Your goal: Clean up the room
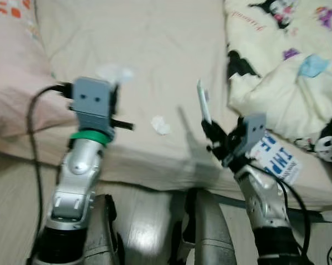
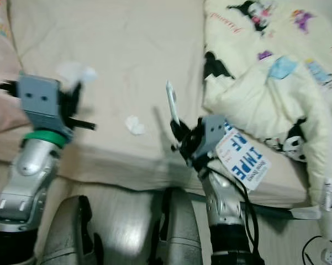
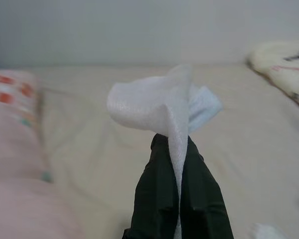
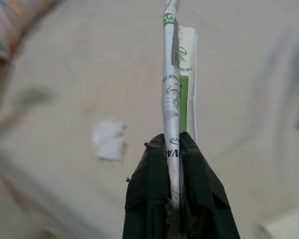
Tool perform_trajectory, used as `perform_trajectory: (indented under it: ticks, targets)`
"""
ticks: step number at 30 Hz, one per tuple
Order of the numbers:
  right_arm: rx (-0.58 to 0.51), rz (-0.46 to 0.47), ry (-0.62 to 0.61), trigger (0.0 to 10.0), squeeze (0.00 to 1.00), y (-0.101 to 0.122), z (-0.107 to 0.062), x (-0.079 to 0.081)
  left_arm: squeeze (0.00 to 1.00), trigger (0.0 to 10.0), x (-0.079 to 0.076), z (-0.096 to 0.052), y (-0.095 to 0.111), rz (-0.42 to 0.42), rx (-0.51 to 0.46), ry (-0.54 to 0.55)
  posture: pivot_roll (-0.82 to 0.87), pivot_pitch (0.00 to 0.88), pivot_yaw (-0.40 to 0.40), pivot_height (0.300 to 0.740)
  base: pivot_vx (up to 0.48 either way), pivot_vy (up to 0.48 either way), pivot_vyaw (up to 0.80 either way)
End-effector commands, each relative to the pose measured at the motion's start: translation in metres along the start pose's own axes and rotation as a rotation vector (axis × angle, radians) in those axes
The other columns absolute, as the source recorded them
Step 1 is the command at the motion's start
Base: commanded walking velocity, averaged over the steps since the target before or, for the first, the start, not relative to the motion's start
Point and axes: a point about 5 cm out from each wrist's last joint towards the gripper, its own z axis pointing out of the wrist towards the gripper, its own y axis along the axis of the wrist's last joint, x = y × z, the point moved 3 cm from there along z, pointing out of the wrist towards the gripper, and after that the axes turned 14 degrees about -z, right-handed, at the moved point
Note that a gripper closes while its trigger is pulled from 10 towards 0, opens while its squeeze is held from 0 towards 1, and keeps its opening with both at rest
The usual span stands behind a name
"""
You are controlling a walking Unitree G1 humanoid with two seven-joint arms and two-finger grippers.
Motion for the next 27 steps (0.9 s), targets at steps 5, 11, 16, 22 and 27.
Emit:
perform_trajectory:
  ticks: [5,11,16,22,27]
  targets:
    - [0.0,-0.09,-0.108,10.0,0.0,0.005,-0.002,-0.023,0.0,10.0,-0.002,-0.012,-0.027,-0.014,0.094,-0.022,-0.03,0.005,-0.075,0.595,0.0,0.0,0.0]
    - [-0.05,-0.138,-0.146,10.0,0.0,0.024,0.005,-0.035,0.0,10.0,-0.019,-0.008,-0.037,-0.056,0.103,-0.067,-0.03,0.0,-0.08,0.625,0.0,0.0,0.0]
    - [-0.057,-0.16,-0.164,10.0,0.0,0.025,0.008,-0.041,0.0,10.0,-0.031,-0.001,-0.042,-0.095,0.107,-0.082,-0.04,0.0,-0.075,0.645,0.0,0.0,0.0]
    - [-0.052,-0.163,-0.176,10.0,0.0,0.022,0.006,-0.041,0.0,10.0,-0.037,0.004,-0.045,-0.121,0.116,-0.095,-0.04,0.0,-0.067,0.675,0.0,0.0,0.0]
    - [-0.044,-0.161,-0.183,10.0,0.0,0.019,0.005,-0.039,0.0,10.0,-0.037,0.008,-0.048,-0.128,0.12,-0.098,-0.04,0.0,-0.061,0.7,0.0,0.0,0.0]
